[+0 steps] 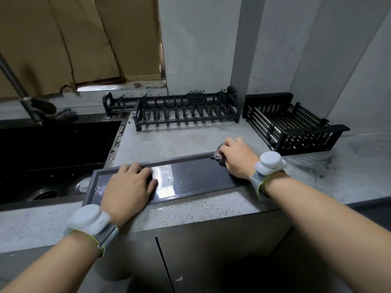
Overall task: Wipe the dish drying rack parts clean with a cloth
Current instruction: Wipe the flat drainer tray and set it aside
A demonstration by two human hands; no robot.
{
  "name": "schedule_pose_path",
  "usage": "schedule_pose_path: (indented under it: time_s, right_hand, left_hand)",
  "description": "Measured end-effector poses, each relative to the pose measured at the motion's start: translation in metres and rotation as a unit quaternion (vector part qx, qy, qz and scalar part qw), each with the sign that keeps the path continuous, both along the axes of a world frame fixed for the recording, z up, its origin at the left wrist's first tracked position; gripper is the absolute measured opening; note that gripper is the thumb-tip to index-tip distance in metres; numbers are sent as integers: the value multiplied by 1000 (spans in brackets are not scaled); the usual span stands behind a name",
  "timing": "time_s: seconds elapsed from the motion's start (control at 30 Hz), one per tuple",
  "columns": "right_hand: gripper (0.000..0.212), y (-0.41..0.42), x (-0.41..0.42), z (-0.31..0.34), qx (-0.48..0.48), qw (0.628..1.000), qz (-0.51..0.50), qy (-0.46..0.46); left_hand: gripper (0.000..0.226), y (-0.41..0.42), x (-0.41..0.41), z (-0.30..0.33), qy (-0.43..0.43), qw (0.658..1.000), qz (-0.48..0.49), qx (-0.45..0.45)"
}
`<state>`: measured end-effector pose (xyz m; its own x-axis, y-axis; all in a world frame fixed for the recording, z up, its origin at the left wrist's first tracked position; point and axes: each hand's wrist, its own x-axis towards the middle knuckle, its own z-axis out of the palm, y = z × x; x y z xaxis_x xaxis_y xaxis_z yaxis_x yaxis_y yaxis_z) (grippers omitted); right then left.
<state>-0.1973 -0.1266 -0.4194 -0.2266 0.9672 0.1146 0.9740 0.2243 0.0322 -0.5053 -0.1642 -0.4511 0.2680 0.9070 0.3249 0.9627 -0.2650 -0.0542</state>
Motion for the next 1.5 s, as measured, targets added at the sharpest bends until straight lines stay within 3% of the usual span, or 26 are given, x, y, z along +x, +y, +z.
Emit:
schedule_pose_path:
  time_s: [0.2,0.37,0.47,0.6,0.7,0.73,0.8,0.83,0.87,0.97,1.13,1.3,1.5]
  right_hand:
    - [20,-12,13,19,-60,984,79,-150]
    - [22,-33,8,30,-96,972,91,-195]
    - [27,-47,6,38,-125,973,76,-177]
    - [36,-58,7,50,-176,981,33,-79]
    - [42,-53,10,60,-182,976,-28,112]
    - [40,-49,8,57,-177,959,-47,218]
    - [39,-40,0,49,-147,889,-89,424]
    - [39,-32,-6,41,-120,863,-99,481]
    - [37,-22,-14,32,-91,861,-102,489]
    - [37,0,-52,18,-32,909,-78,408]
    - [41,11,-96,-5,-59,963,23,262]
    - [40,15,-62,-8,-30,984,22,174]
    - [39,15,-11,-8,-21,989,-22,145]
  left_hand:
    - [31,1,1,0,10,1000,12,-10]
    - [32,0,3,0,1,1000,19,-13]
    - [34,0,4,0,-2,999,23,-23]
    - [35,0,5,1,-4,999,19,-26]
    - [35,-1,6,1,-7,999,22,-25]
    - [35,-2,6,-1,-5,999,24,-27]
    - [34,-2,6,-1,-3,1000,22,-23]
    - [33,-1,6,-1,-7,1000,19,-18]
    - [31,-1,6,-1,-13,1000,15,-11]
    - [30,2,4,-4,-17,1000,11,0]
    - [40,3,0,-9,-8,1000,8,28]
    - [28,3,-2,-10,-18,1000,11,18]
    - [36,4,-1,-10,-14,1000,12,15]
